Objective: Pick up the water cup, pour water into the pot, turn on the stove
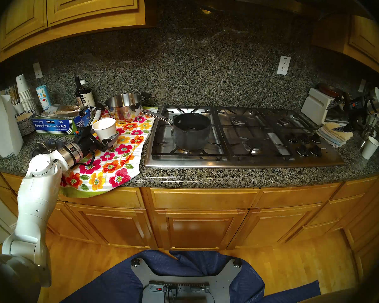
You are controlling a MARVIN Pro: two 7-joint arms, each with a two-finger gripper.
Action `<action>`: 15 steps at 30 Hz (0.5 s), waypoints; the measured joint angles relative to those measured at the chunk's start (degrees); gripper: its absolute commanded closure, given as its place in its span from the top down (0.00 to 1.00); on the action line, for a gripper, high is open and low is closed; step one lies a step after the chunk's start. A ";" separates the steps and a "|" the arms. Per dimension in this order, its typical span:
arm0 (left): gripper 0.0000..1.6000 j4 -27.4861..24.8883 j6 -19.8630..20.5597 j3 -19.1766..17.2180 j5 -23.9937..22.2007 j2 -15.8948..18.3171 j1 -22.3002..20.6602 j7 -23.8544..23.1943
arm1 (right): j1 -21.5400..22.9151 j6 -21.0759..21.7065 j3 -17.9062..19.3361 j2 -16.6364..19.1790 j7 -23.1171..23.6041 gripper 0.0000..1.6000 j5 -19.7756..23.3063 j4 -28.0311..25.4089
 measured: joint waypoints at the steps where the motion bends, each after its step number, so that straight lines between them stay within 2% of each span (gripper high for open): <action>1: 1.00 0.01 0.00 -0.04 0.00 -0.01 0.01 0.00 | 0.00 0.00 0.00 0.00 0.00 1.00 0.00 0.00; 15: 1.00 -0.33 -0.14 -1.45 0.20 -0.08 0.80 -0.34 | 0.00 0.00 0.00 0.00 0.00 1.00 0.00 0.00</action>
